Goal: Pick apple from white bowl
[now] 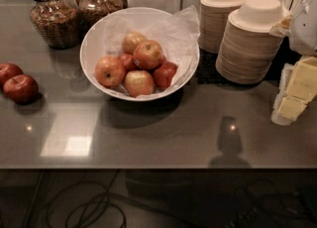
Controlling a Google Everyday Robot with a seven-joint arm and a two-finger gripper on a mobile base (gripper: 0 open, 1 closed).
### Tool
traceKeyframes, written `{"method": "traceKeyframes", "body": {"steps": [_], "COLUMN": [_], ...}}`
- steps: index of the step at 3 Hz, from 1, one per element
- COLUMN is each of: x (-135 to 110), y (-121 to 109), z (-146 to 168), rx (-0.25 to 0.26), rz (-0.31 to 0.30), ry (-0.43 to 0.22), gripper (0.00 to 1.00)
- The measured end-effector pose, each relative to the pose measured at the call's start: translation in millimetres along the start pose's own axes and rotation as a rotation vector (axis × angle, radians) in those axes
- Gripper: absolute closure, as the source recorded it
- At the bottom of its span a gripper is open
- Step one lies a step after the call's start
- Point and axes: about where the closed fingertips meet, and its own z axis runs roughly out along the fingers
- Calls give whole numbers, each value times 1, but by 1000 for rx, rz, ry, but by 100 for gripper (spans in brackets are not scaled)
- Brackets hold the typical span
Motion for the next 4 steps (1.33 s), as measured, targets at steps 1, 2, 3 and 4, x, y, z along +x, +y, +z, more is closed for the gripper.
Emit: {"method": "traceKeyframes", "body": {"steps": [1,2,3,4], "x": [-3,-30,-79,-82], "y": [-1,-14,-28,-28], "z": [0,12,25,26], "rx": [9,29,36,36], "rz": [-2,-35,-110,-114], "ry": [-3,-50,-101,-103], "gripper": [0,0,0,0]}}
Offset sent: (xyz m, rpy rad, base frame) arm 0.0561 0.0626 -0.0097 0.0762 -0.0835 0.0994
